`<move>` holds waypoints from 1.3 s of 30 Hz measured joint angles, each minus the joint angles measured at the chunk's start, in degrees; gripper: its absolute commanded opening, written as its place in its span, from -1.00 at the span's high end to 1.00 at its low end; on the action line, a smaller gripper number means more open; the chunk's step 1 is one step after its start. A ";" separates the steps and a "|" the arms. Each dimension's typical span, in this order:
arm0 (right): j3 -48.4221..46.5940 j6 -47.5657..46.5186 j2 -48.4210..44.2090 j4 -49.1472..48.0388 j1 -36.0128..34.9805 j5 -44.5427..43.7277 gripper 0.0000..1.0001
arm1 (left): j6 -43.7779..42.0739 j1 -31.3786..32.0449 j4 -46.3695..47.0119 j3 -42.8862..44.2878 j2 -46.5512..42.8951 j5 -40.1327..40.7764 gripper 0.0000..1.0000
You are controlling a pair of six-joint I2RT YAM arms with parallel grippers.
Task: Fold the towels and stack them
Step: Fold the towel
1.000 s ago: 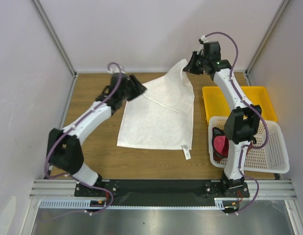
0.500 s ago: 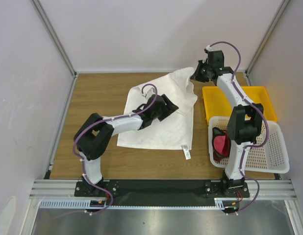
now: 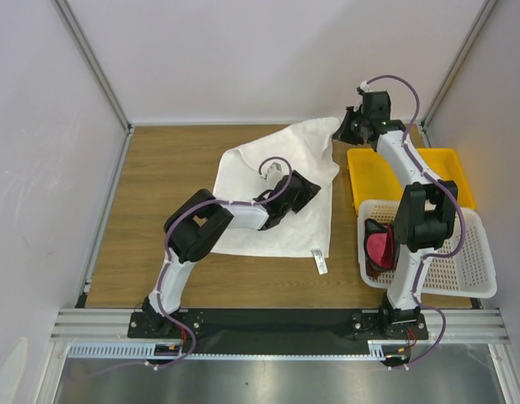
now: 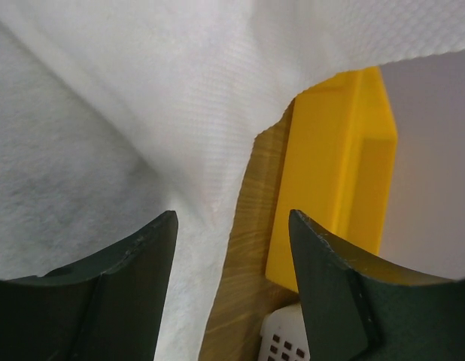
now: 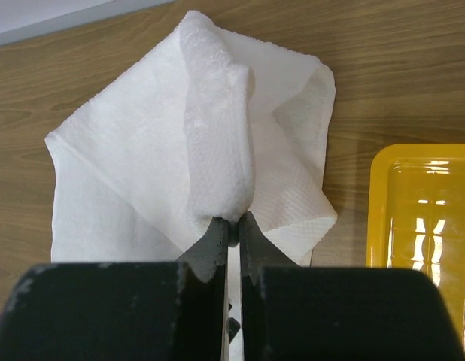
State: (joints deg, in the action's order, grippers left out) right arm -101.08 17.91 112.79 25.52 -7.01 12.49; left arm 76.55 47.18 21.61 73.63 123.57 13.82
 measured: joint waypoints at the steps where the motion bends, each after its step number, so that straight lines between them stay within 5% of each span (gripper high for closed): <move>1: 0.20 0.00 -0.11 -0.17 0.02 0.00 1.00 | 0.17 0.00 0.55 0.70 0.55 0.26 -0.31; 30: 0.76 0.00 -0.20 -0.57 0.50 -0.24 1.00 | 5.11 1.84 -2.67 7.93 6.19 2.89 -0.22; 39: 0.83 0.00 -0.20 -0.55 0.50 -0.48 1.00 | 7.06 1.84 -4.13 10.91 8.48 4.66 0.02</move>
State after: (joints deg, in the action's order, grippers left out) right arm -100.25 17.91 112.60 24.97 -6.50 12.01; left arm 83.61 49.01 17.47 84.53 132.05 18.48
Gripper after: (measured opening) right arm 0.038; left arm 0.510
